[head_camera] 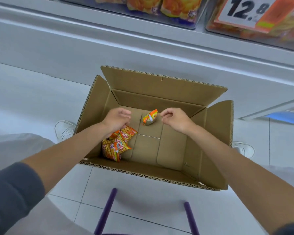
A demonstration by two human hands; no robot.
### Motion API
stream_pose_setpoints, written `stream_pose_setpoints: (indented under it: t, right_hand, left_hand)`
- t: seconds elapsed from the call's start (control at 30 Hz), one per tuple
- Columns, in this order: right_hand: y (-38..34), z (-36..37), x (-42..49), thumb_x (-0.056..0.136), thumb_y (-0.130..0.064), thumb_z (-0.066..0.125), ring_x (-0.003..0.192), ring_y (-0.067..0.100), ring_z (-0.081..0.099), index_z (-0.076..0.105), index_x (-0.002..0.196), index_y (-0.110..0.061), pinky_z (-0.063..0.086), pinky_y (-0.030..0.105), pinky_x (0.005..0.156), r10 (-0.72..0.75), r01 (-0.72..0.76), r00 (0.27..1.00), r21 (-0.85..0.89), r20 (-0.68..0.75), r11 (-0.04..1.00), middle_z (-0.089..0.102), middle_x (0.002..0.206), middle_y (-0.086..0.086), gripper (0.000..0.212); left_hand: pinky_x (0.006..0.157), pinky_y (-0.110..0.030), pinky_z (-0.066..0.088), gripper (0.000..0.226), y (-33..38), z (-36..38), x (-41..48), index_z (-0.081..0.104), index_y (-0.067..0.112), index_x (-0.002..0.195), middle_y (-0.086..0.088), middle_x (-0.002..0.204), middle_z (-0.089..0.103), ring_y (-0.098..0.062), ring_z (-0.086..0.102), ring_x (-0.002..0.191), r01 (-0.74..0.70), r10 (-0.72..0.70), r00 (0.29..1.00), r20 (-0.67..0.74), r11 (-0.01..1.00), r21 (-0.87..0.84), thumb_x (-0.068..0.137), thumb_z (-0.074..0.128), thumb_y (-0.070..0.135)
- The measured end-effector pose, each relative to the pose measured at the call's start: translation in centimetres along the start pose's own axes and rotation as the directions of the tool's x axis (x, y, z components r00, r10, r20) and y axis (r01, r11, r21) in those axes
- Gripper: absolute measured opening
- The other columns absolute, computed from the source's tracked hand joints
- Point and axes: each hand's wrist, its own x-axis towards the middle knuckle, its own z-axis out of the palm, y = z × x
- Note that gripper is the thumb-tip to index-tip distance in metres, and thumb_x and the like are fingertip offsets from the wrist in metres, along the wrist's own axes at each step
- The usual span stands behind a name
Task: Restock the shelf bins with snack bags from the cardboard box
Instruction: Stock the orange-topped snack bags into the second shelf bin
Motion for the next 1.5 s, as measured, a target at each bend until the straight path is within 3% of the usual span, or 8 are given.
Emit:
stream_pose_setpoints:
  t: [0.37,0.53,0.73,0.83,1.03,1.17,1.33,1.5]
  right_hand:
    - [5.5,7.2,5.6,0.078,-0.039,0.074,0.143,0.028,0.02,0.041,0.145,-0.028,0.029,0.043,0.113,0.026,0.039,0.992,-0.505,0.122,0.862,0.028,0.155,0.007,0.075]
    - [6.6,8.3,6.1,0.079,-0.028,0.074,0.129,0.031,0.043,0.043,0.136,-0.015,0.038,0.036,0.101,0.216,-0.21,0.976,-0.464,-0.041,0.861,0.051,0.137,0.01,0.066]
    - [3.9,6.0,4.3,0.069,0.005,0.081,0.108,0.019,0.058,0.055,0.133,-0.014,0.045,0.019,0.088,0.093,-0.088,0.957,-0.029,0.275,0.996,0.058,0.118,0.008,0.072]
    - [0.7,3.0,1.7,0.072,0.006,0.078,0.085,0.001,0.053,0.055,0.134,-0.017,0.043,0.003,0.072,-0.043,0.036,0.926,0.025,0.375,0.999,0.053,0.096,-0.01,0.069]
    - [-1.1,0.4,-0.9,0.068,0.0,0.084,0.093,0.017,0.058,0.047,0.133,-0.017,0.054,0.023,0.068,-0.06,0.056,0.998,0.238,0.011,0.97,0.05,0.116,0.006,0.077]
    - [-1.0,0.6,-2.0,0.074,-0.007,0.082,0.103,0.019,0.06,0.034,0.144,-0.012,0.051,0.028,0.086,0.101,-0.105,0.994,0.477,0.033,0.873,0.054,0.121,0.008,0.084]
    - [-0.7,0.7,-2.4,0.074,-0.004,0.08,0.095,0.016,0.063,0.059,0.119,-0.013,0.049,0.019,0.067,0.104,-0.126,0.992,0.476,0.073,0.87,0.067,0.117,0.008,0.05]
    - [0.2,-0.1,-1.9,0.075,-0.006,0.081,0.107,0.018,0.058,0.051,0.134,-0.013,0.051,0.027,0.077,0.111,-0.119,0.993,0.351,0.043,0.929,0.058,0.122,0.005,0.066]
  left_hand:
    - [0.079,-0.025,0.051,0.028,-2.9,0.1,1.8,0.06,0.012,0.118,-0.005,0.11,0.067,-0.013,0.061,0.101,0.022,-0.024,0.999,0.03,0.997,0.07,0.09,0.065,0.009]
    - [0.069,-0.022,0.048,0.031,-3.7,0.7,1.9,0.059,0.009,0.122,-0.003,0.102,0.066,-0.011,0.061,0.09,0.051,-0.057,0.996,0.066,0.995,0.089,0.091,0.064,0.007]
    - [0.102,-0.034,0.043,0.052,-3.3,0.7,2.5,0.049,0.02,0.137,0.001,0.124,0.053,-0.015,0.051,0.116,0.015,-0.014,1.0,-0.011,0.988,0.155,0.089,0.069,0.022]
    - [0.1,-0.033,0.044,0.069,-1.7,1.1,2.0,0.036,0.033,0.146,0.005,0.124,0.051,-0.013,0.05,0.118,0.03,-0.043,0.986,0.159,0.996,0.085,0.087,0.071,0.028]
    - [0.079,-0.032,0.06,0.041,0.4,1.6,0.5,0.056,0.014,0.123,-0.017,0.116,0.066,-0.023,0.069,0.099,0.112,-0.053,0.965,0.256,0.968,-0.222,0.087,0.064,-0.005]
    - [0.08,-0.035,0.06,0.035,0.8,2.0,0.0,0.053,0.009,0.116,-0.019,0.115,0.063,-0.025,0.069,0.1,0.082,-0.006,0.965,0.262,0.956,-0.282,0.087,0.062,-0.008]
    - [0.088,-0.034,0.057,0.046,-0.4,1.1,0.1,0.053,0.012,0.126,-0.017,0.119,0.064,-0.025,0.068,0.105,0.101,-0.024,0.944,0.329,0.97,-0.221,0.086,0.065,-0.005]
    - [0.1,-0.029,0.044,0.063,-3.9,-0.9,2.1,0.052,0.021,0.135,-0.007,0.13,0.06,-0.019,0.055,0.121,-0.014,-0.062,0.964,0.259,0.959,0.283,0.078,0.078,0.01]
